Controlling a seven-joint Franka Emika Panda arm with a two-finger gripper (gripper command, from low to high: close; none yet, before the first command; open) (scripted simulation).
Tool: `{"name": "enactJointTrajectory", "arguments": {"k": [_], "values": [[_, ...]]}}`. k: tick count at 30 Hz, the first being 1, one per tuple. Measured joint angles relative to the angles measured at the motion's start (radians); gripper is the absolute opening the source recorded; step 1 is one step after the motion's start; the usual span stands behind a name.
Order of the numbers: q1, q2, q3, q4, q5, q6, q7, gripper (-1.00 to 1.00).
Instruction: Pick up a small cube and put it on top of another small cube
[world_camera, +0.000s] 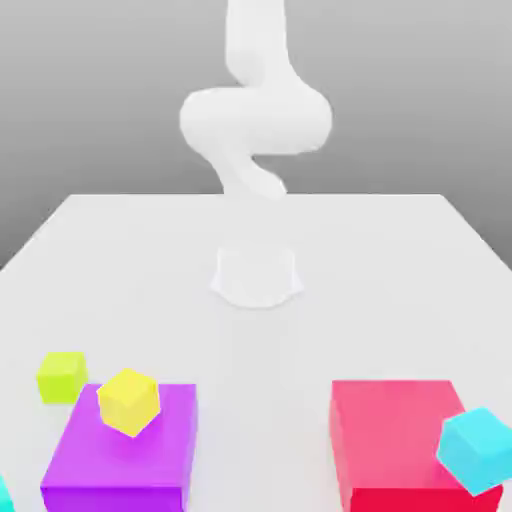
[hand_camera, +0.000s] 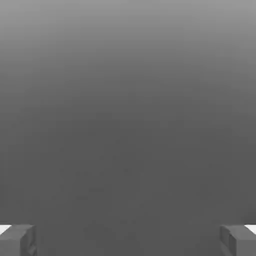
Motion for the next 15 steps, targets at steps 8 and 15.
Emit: {"name": "enactJointTrajectory", "arguments": {"k": [8,15], "values": [[-0.220,0.297,-0.040,-0.133,-0.041,0.165,0.279,0.00],[-0.370,0.550,-0.118,-0.247,-0.047,0.306,0.497,0.00]]}}
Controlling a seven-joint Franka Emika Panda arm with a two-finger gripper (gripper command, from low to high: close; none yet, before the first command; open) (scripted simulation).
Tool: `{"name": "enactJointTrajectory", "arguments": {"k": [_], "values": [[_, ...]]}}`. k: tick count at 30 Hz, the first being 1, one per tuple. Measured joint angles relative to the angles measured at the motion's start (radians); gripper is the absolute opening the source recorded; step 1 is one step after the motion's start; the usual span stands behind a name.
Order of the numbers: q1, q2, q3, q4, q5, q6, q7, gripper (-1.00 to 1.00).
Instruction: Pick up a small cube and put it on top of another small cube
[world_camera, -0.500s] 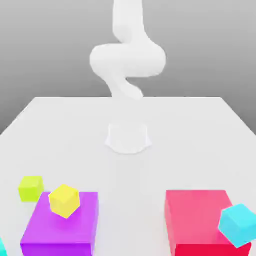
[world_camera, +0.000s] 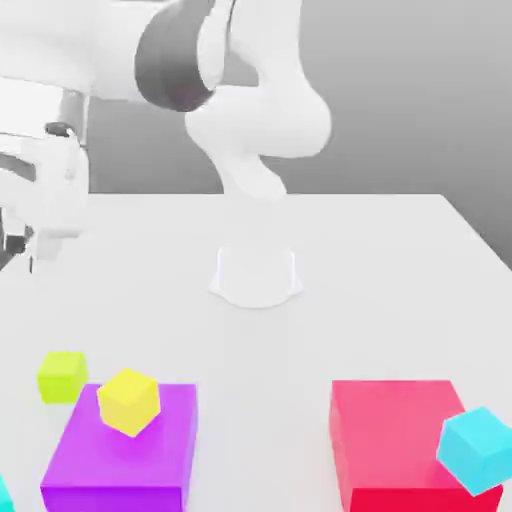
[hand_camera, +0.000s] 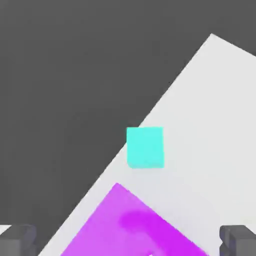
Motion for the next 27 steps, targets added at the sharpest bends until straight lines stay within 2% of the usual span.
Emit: {"name": "enactJointTrajectory", "arguments": {"k": [6,12,13,20,27], "values": [[-0.126,0.220,-0.067,-0.098,0.091,0.122,0.118,0.00],[-0.192,0.438,0.012,-0.081,0.217,0.288,0.056,0.00],[-0.207,0.469,0.029,-0.075,0.227,0.313,0.048,-1.00],[-0.211,0.475,0.033,-0.074,0.227,0.319,0.050,-1.00],[-0.166,0.280,-0.028,-0.089,0.114,0.140,0.143,-1.00]]}}
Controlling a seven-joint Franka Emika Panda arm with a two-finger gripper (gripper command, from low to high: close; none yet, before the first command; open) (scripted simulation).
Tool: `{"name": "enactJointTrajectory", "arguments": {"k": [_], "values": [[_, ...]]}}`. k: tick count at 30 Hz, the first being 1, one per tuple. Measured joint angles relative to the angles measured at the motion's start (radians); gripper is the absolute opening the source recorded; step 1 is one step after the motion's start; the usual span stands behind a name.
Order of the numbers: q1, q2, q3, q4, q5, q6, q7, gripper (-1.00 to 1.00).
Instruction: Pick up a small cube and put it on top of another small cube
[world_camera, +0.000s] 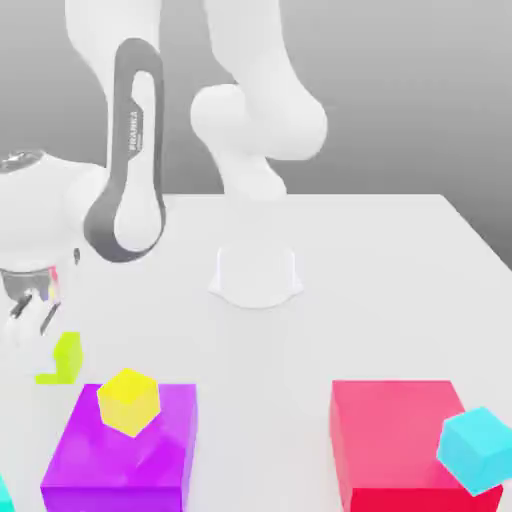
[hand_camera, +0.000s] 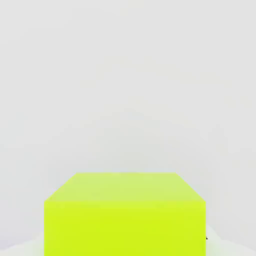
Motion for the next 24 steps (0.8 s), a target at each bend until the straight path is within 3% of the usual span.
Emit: {"name": "enactJointTrajectory", "arguments": {"k": [16,20,21,24], "values": [[0.140,0.228,0.070,0.564,-0.008,-0.335,0.260,-1.00],[0.147,0.344,0.080,0.616,0.004,-0.271,0.274,-1.00],[0.147,0.367,0.081,0.618,0.006,-0.250,0.273,1.00],[0.147,0.367,0.081,0.618,0.006,-0.250,0.273,1.00]]}}
